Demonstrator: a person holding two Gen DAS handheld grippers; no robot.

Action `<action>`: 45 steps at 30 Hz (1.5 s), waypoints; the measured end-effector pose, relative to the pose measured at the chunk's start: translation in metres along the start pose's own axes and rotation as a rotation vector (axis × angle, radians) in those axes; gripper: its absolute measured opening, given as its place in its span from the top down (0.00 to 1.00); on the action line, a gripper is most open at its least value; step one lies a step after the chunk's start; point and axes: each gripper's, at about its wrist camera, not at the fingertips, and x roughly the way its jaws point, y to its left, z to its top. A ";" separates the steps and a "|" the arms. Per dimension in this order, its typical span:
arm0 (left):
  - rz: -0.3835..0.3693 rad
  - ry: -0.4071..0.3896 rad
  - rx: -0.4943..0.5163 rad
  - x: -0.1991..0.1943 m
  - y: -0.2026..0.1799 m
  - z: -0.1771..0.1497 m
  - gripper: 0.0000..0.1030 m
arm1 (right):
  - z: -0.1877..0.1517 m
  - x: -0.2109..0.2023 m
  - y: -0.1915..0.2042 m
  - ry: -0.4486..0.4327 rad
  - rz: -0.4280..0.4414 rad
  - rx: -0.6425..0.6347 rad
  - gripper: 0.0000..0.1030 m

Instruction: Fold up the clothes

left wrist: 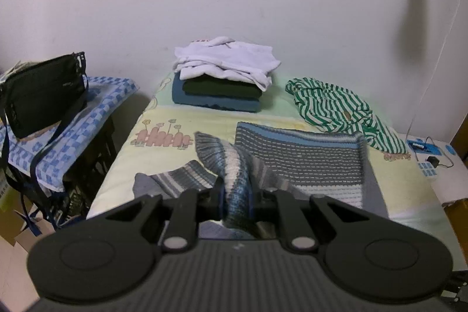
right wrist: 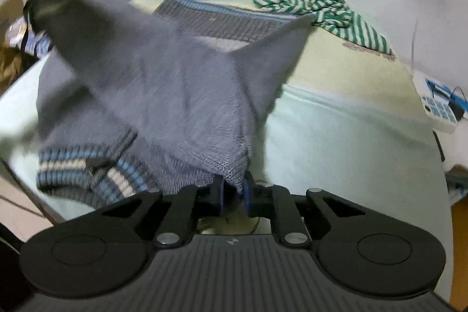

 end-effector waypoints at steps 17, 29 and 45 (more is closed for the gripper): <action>-0.066 0.167 -0.020 0.019 0.044 -0.038 0.90 | 0.030 -0.012 -0.011 0.240 0.008 -0.117 0.71; -0.041 0.159 -0.053 0.011 0.031 -0.035 0.90 | 0.193 0.101 -0.053 -0.127 -0.049 0.228 0.42; 0.116 0.156 -0.108 0.007 0.012 -0.039 0.90 | 0.220 0.195 -0.087 -0.109 -0.118 0.313 0.93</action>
